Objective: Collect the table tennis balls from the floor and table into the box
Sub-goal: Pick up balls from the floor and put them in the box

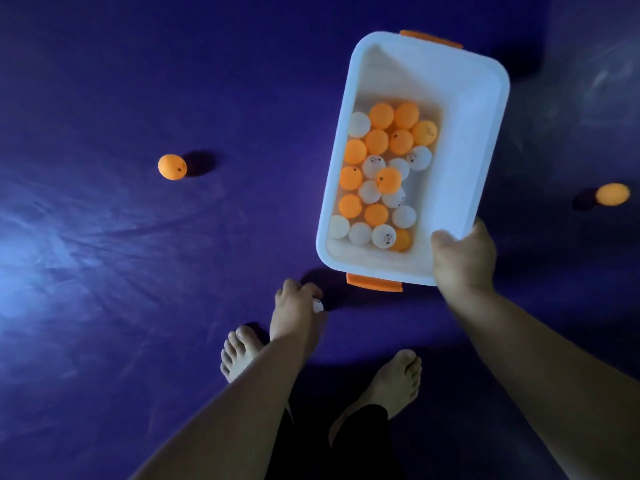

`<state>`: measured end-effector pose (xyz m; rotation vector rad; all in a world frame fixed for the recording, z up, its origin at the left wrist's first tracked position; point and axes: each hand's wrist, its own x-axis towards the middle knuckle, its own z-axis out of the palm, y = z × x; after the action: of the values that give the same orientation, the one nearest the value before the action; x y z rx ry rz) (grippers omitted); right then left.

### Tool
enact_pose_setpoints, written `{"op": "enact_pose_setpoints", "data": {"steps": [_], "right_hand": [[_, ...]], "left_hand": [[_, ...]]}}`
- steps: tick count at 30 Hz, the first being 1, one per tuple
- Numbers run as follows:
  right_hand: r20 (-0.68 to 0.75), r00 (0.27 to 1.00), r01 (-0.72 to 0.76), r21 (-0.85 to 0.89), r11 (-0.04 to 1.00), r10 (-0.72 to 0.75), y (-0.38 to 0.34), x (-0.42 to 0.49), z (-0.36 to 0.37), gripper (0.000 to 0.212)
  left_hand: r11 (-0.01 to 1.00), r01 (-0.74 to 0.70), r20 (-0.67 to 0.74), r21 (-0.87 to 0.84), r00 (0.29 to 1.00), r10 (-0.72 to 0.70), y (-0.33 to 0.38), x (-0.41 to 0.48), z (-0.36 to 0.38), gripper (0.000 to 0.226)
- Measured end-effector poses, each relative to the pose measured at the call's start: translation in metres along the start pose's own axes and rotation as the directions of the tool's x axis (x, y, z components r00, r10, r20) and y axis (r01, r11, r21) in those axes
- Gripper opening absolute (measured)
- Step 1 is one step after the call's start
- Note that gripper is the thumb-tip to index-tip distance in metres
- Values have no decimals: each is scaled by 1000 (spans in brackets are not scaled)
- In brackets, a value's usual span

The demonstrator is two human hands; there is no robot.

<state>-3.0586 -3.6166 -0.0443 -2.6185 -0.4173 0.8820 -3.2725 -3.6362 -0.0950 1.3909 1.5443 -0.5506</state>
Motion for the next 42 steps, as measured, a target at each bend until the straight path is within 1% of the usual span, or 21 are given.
{"op": "enact_pose_setpoints", "data": {"steps": [1, 3, 5, 7, 9, 11, 13, 15, 17, 19, 21, 22, 24, 26, 29, 31, 32, 35, 37, 38, 42], "right_hand": [[-4, 1000, -2, 1, 1000, 2, 0, 0, 0, 24], [-1, 1000, -14, -1, 1000, 14, -2, -1, 0, 24], [9, 999, -37, -17, 999, 37, -7, -1, 0, 27], [11, 998, -54, -43, 998, 54, -11, -3, -1, 29], [7, 999, -35, -56, 998, 35, -12, -5, -1, 24], [1, 1000, -30, -47, 998, 30, -13, -6, -1, 23], [-8, 999, -46, -30, 998, 46, -12, -5, 0, 28], [-18, 999, -50, -33, 998, 49, -10, -3, 1, 29], [-25, 999, -33, -25, 999, 33, -7, 0, 2, 28], [-29, 999, -19, -15, 1000, 19, -5, 1, 3, 26], [-25, 1000, -7, -26, 1000, 6, -4, 2, 3, 25], [-22, 1000, -3, -28, 1000, 2, -3, 2, 3, 25], [-23, 1000, -8, -23, 1000, 7, -3, 0, 3, 26], [-26, 1000, -12, -28, 1000, 11, -4, 0, 3, 29], [33, 999, -25, -17, 1000, 25, -6, 1, -3, 28], [107, 994, 31, -21, 999, -29, -2, 3, -13, 24], [113, 992, 61, -33, 998, -57, 0, 6, -20, 30], [-68, 997, 25, -50, 998, -29, 16, 39, -47, 53], [-183, 983, -37, -83, 996, 21, 33, 75, -69, 52], [-216, 976, -57, -120, 991, 30, 42, 93, -81, 48], [-330, 944, -87, -315, 945, -23, 71, 153, -119, 29]], "left_hand": [[999, -14, -16, -36, 1000, 13, 2, 0, -2, 33], [986, -38, -201, -161, 980, 5, 3, 2, -17, 26], [950, -3, -420, -313, 897, -136, 2, 7, -52, 13], [923, 99, -487, -373, 826, -285, -1, 18, -96, 12], [918, 116, -556, -378, 765, -326, -6, 31, -134, 11], [938, 98, -624, -333, 723, -297, -11, 45, -161, 37], [961, 106, -627, -255, 739, -248, -16, 61, -178, 62], [973, 117, -582, -199, 785, -213, -20, 77, -188, 68], [974, 124, -517, -191, 831, -207, -23, 91, -191, 61], [965, 155, -481, -211, 843, -241, -22, 99, -190, 48], [946, 149, -529, -288, 799, -287, -8, 98, -187, 38], [937, 78, -584, -340, 763, -275, 6, 94, -185, 35], [887, -217, -695, -407, 704, -147, 46, 73, -177, 32], [773, -488, -736, -406, 676, 41, 90, 38, -167, 31], [686, -681, -683, -258, 630, 368, 136, 1, -144, 41], [705, -701, -606, -108, 609, 512, 156, -2, -126, 54], [736, -676, -557, -44, 628, 544, 164, 1, -118, 62], [843, -515, -430, 155, 733, 527, 176, 18, -94, 70], [842, -446, -427, 303, 727, 538, 180, 24, -80, 62], [837, -443, -451, 322, 706, 547, 184, 25, -75, 54], [839, -490, -557, 239, 639, 531, 207, 26, -49, 26]]}}
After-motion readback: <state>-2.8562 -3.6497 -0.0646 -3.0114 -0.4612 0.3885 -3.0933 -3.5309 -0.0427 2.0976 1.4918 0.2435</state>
